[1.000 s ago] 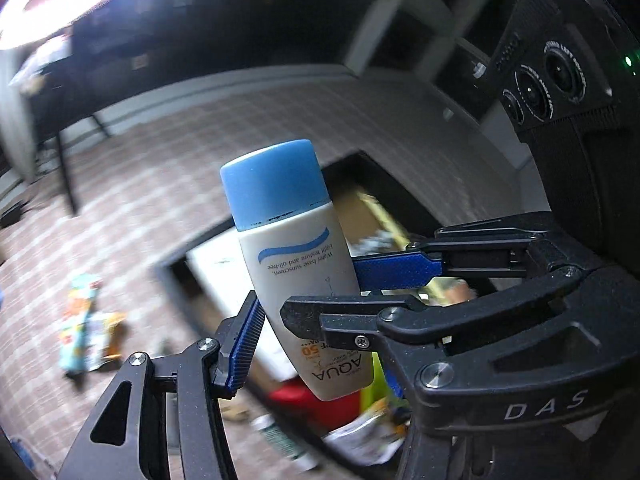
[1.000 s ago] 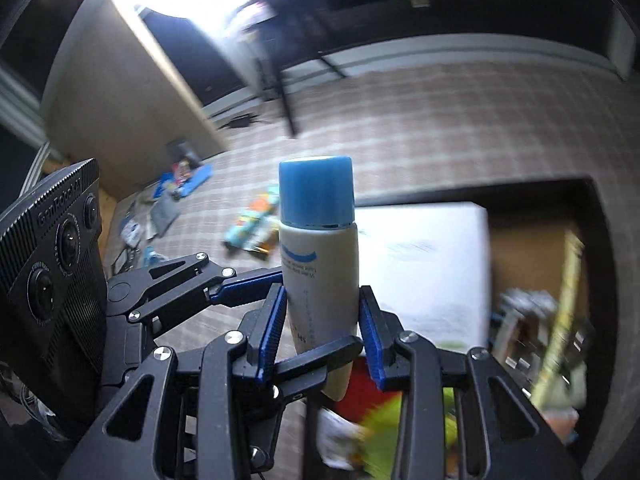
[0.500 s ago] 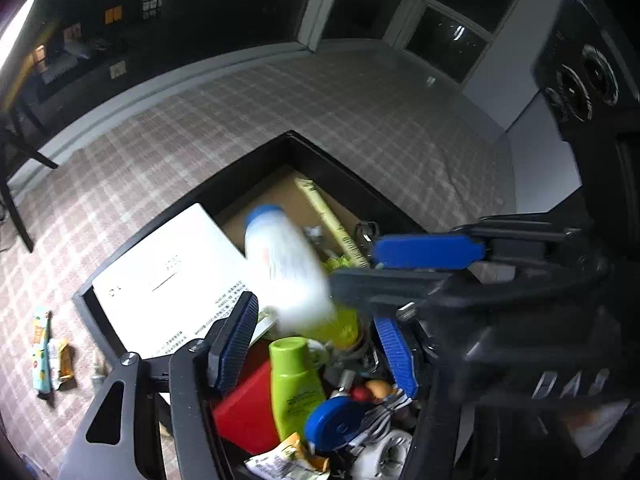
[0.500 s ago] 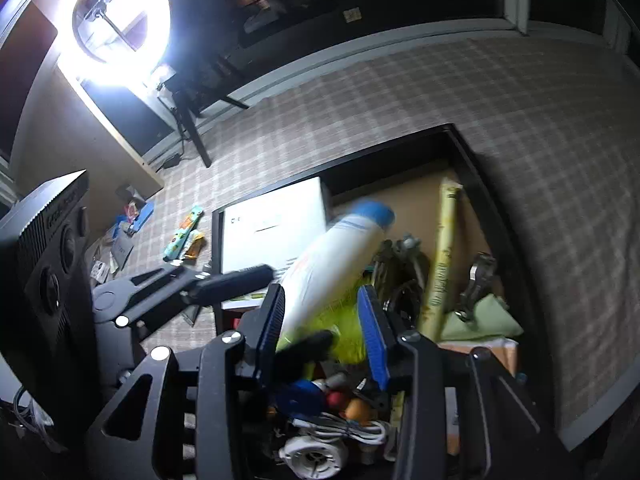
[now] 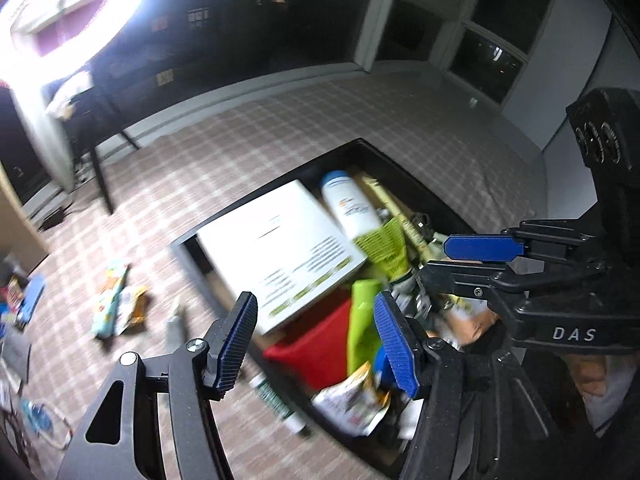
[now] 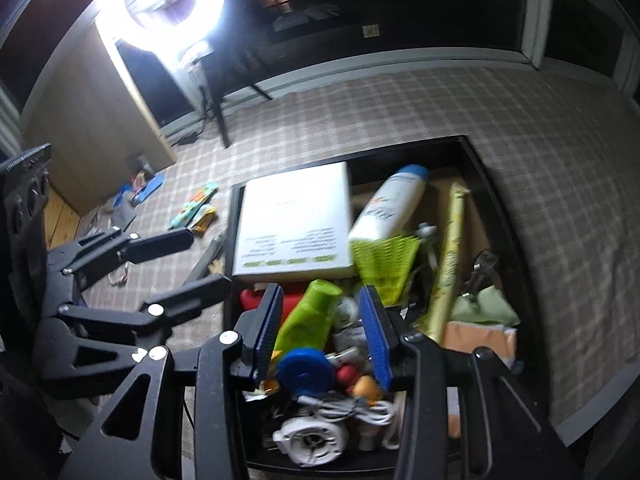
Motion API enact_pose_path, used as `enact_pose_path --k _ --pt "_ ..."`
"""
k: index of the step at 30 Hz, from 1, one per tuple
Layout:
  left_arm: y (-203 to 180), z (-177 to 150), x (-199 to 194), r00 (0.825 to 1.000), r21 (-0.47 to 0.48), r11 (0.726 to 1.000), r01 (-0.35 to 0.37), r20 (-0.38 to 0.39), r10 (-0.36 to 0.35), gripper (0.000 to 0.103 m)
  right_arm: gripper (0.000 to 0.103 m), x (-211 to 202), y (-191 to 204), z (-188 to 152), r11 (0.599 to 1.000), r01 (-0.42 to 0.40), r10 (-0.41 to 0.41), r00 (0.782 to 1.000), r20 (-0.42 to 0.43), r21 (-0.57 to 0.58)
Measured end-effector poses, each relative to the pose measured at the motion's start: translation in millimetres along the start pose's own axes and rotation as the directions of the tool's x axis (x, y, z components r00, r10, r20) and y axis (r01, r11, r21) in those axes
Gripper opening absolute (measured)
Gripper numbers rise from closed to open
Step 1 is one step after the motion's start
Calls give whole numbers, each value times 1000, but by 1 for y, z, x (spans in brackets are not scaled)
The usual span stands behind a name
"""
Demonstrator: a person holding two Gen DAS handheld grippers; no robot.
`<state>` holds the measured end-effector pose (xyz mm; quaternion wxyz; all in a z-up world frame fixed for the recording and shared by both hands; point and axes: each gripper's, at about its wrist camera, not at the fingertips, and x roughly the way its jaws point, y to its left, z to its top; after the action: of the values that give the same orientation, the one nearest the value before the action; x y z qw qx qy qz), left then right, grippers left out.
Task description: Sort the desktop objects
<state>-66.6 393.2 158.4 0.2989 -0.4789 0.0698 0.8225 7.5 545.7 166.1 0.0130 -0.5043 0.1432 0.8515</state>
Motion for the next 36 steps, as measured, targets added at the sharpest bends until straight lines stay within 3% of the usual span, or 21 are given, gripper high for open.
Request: enact_pose_path --k 6,11,16,25,30,36 --pt "32 -38 -26 998 -40 998 -50 24 51 63 39 -1 50 -11 997 -12 14 1000 17 -73" --pt "73 -68 -59 993 -144 986 -90 57 99 73 39 -3 100 -20 992 -14 18 999 38 -122" --pt "112 -102 -93 981 -203 964 -173 53 188 76 39 2 153 -30 987 -17 26 998 52 -162" --pt "164 -163 -143 942 -276 910 -309 46 333 77 44 12 231 -52 979 -4 23 996 89 -206" --pt "190 -194 -159 928 -334 877 -346 18 373 77 45 17 262 -64 974 16 7 995 99 -226" --pt "209 -220 -173 923 -369 859 -354 13 385 77 49 21 291 -79 971 19 8 994 109 -238"
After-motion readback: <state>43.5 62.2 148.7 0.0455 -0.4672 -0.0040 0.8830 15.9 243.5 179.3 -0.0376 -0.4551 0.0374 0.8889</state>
